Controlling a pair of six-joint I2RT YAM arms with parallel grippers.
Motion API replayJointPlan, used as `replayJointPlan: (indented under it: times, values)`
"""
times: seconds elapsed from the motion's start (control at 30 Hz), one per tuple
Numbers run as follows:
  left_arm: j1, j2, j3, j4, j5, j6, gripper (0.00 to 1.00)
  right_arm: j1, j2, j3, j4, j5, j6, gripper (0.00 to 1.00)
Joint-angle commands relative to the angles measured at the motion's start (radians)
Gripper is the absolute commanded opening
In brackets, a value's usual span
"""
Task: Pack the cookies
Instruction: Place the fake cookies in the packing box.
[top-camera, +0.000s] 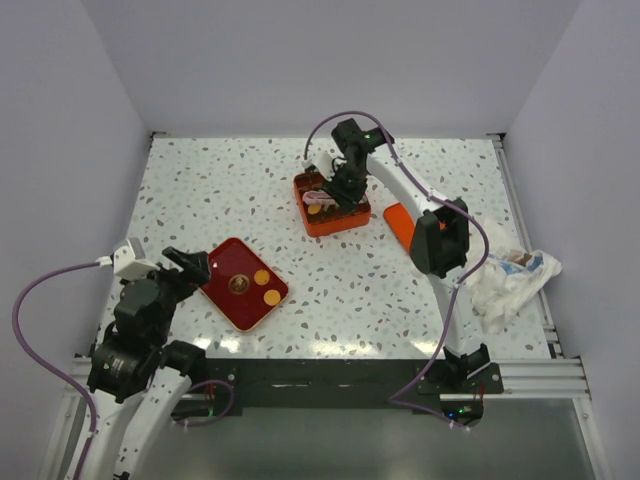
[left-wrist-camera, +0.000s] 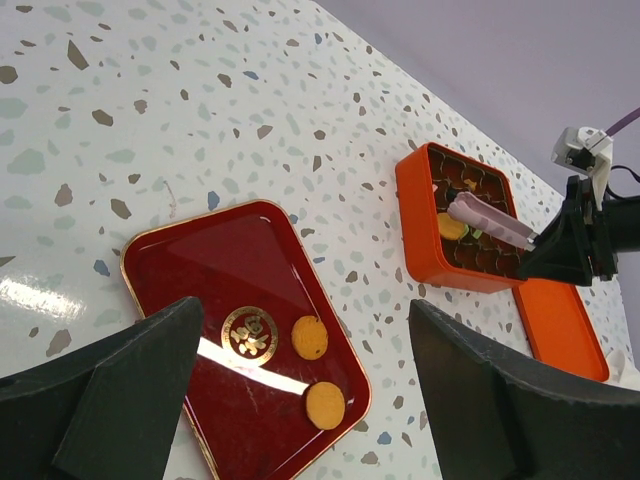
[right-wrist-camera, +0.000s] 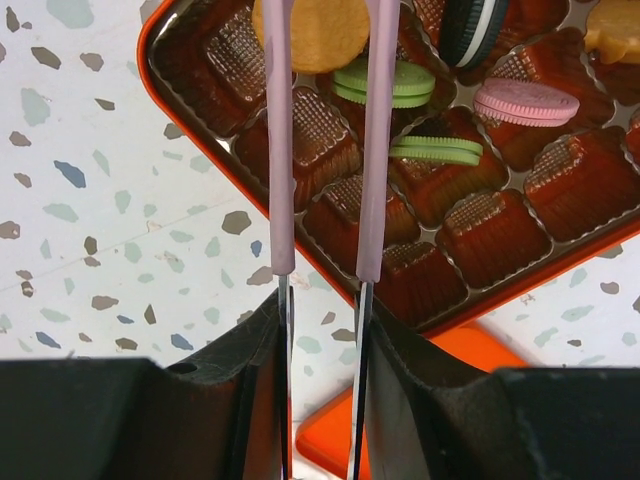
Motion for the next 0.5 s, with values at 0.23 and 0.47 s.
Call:
replayJointPlan:
  times: [0.23, 0.47]
  values:
    - [-0.004, 0.006, 0.005, 0.031, -0.007, 0.006, 0.89, -0.064, -0.166, -0.109, 0.047, -0.043, 0.037, 0.17]
    - [-0.003, 0.019, 0.000, 0.043, 0.004, 0.010, 0.89, -0.081, -0.186, -0.184, 0.065, -0.030, 0.036, 0.17]
